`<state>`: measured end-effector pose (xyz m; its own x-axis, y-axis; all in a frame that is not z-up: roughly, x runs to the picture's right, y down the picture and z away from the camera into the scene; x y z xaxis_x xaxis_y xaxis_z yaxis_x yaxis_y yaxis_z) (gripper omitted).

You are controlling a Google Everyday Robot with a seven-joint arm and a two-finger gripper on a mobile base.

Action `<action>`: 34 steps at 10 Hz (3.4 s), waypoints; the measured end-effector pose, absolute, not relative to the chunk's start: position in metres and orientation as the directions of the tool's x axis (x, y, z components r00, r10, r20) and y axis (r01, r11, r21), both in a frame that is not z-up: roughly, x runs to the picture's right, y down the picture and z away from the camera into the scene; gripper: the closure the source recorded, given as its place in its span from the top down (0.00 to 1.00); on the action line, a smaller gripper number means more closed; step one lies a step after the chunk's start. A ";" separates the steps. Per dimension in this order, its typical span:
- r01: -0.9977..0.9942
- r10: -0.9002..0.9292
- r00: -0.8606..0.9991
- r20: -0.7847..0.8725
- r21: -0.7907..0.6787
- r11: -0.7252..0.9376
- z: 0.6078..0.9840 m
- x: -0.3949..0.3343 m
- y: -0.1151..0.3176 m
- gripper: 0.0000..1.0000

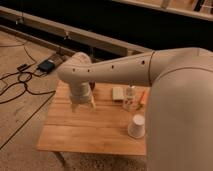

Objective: Wipe the white sponge on the table

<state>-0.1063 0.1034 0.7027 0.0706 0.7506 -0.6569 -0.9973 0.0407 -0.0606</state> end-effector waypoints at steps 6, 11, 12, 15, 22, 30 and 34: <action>-0.997 0.750 0.071 -0.657 -0.061 0.041 0.703 -0.106 0.104 0.65; -0.997 0.750 0.071 -0.657 -0.061 0.041 0.703 -0.106 0.104 0.65; -0.997 0.750 0.071 -0.657 -0.061 0.041 0.703 -0.106 0.104 0.65; -0.997 0.750 0.070 -0.657 -0.060 0.041 0.703 -0.106 0.104 0.65; -0.997 0.749 0.071 -0.658 -0.058 0.043 0.707 -0.104 0.105 0.65; -0.982 0.761 0.189 -0.621 -0.102 0.161 0.827 -0.025 0.117 0.65; -0.969 0.771 0.243 -0.588 -0.105 0.225 0.872 0.001 0.099 0.65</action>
